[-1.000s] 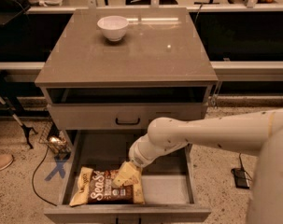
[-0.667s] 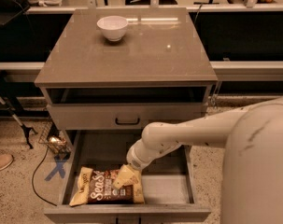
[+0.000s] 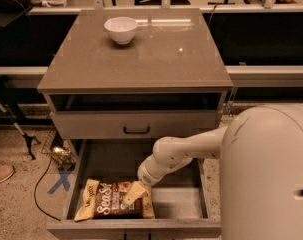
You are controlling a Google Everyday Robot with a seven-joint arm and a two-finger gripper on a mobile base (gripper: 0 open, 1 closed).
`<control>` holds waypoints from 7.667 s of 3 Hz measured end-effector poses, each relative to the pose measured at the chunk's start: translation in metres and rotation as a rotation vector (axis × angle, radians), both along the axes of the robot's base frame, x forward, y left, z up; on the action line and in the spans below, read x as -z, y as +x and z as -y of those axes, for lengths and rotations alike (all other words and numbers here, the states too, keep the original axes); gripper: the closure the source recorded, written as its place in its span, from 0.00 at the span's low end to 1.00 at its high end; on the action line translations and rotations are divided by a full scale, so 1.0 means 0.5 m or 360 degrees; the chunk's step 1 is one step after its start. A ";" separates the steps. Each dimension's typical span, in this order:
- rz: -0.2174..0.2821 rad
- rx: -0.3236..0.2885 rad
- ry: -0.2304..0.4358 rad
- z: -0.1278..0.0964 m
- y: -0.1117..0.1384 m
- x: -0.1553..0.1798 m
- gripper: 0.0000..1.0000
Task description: Pick brown chip bag from middle drawer and place on counter
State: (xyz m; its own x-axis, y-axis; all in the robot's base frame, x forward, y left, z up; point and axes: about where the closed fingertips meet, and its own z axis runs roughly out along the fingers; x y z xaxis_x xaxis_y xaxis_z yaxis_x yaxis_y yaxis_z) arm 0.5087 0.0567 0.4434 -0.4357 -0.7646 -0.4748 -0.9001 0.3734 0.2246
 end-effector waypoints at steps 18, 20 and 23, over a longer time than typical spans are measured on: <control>0.1836 0.0067 0.0431 0.155 0.470 -1.223 0.81; 0.1684 0.0009 0.0435 0.079 0.532 -1.138 0.36; 0.1677 0.0000 0.0441 0.069 0.533 -1.133 0.00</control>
Offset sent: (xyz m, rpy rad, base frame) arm 0.0093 0.0211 -0.0470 0.0177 0.0876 0.0830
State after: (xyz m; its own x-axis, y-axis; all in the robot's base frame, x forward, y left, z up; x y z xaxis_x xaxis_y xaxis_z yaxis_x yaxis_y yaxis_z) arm 0.7751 0.0220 1.0100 0.2913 -0.5736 -0.7656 -0.6897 0.4287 -0.5836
